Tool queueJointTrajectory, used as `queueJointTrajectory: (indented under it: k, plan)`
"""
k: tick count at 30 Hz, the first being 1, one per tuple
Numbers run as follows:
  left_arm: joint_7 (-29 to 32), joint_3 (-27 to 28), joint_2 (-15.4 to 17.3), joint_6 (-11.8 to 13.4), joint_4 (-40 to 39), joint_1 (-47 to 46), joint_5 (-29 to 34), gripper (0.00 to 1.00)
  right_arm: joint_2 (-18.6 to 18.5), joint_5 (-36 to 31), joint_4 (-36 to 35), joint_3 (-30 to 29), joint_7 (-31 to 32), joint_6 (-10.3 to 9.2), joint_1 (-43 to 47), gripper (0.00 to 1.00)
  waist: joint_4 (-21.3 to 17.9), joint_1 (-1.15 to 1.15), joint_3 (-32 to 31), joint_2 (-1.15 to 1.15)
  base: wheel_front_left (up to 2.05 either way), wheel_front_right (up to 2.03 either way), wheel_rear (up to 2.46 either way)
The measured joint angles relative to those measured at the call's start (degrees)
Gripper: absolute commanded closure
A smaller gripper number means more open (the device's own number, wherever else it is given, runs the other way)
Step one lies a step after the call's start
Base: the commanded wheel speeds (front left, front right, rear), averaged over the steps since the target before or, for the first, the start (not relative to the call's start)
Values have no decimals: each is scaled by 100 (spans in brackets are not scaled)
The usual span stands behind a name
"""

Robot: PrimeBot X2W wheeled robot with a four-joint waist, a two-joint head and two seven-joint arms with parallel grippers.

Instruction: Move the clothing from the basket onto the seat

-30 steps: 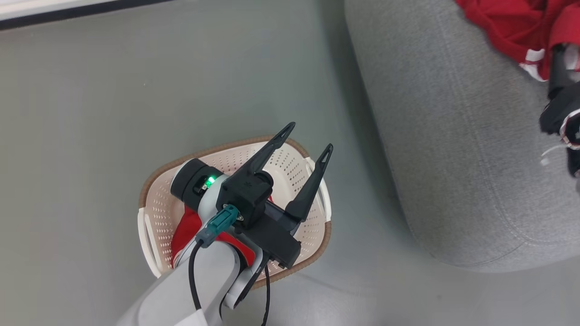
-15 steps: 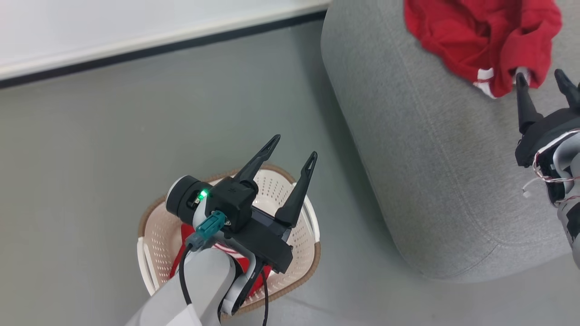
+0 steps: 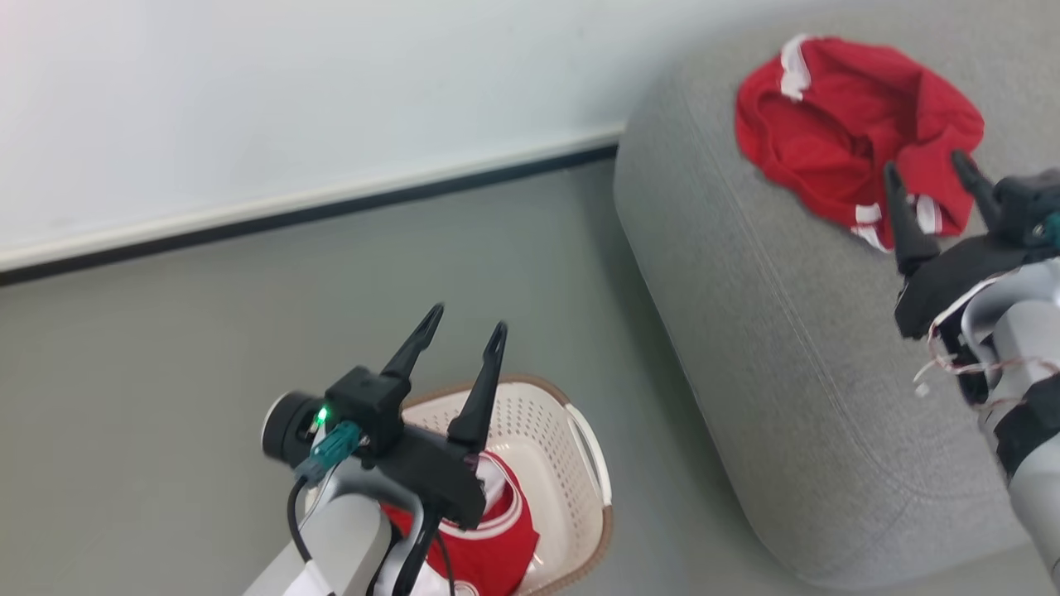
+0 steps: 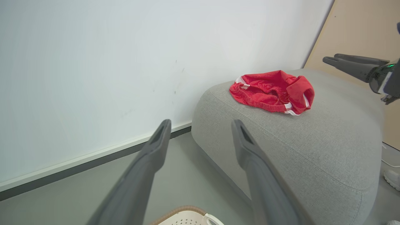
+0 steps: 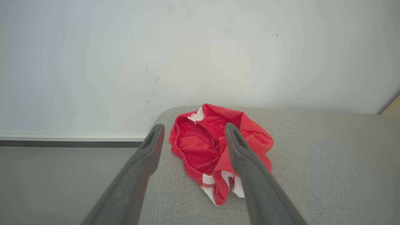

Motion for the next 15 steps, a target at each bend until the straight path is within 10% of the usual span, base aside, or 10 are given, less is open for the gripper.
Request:
queueJointTrajectory:
  k: [15]
  plan:
    - [-105,525,347,144,124,1198,-125,0,505,269,-1144,-167,1,-96,1936,0,680,0,-1127,0,0,0,0]
